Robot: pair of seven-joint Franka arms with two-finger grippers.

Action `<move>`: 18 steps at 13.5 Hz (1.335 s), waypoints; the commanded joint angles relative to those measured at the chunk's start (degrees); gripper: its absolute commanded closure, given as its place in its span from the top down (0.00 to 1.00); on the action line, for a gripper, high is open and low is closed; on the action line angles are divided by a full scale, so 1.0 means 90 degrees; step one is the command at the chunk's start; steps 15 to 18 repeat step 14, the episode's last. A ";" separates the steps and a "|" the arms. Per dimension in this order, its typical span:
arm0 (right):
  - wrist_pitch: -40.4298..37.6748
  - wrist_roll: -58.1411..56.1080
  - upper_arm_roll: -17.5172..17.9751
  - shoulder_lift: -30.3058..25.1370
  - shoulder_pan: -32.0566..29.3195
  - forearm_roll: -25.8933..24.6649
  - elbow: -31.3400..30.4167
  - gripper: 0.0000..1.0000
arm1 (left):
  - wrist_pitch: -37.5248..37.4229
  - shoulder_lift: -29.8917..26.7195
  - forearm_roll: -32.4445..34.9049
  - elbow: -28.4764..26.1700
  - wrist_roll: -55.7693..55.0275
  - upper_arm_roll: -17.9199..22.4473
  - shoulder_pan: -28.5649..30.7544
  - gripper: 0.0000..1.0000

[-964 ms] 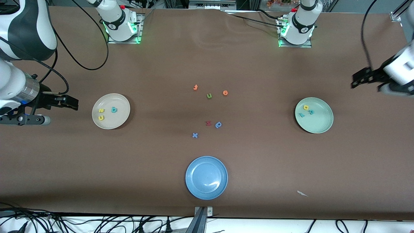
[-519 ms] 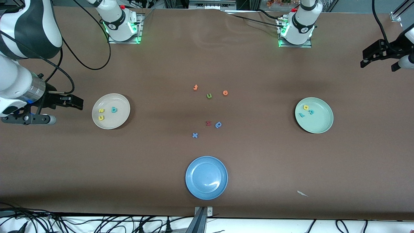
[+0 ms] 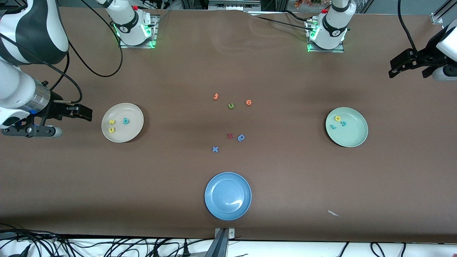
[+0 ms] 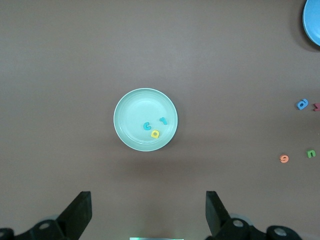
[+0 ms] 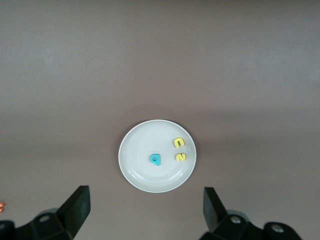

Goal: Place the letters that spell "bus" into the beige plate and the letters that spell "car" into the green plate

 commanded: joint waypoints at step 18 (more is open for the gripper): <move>-0.0102 0.0052 0.0025 -0.0120 -0.0025 0.0103 -0.0051 1.00 | -0.0203 0.0575 -0.0127 0.0787 -0.0086 -0.0072 0.0091 1.00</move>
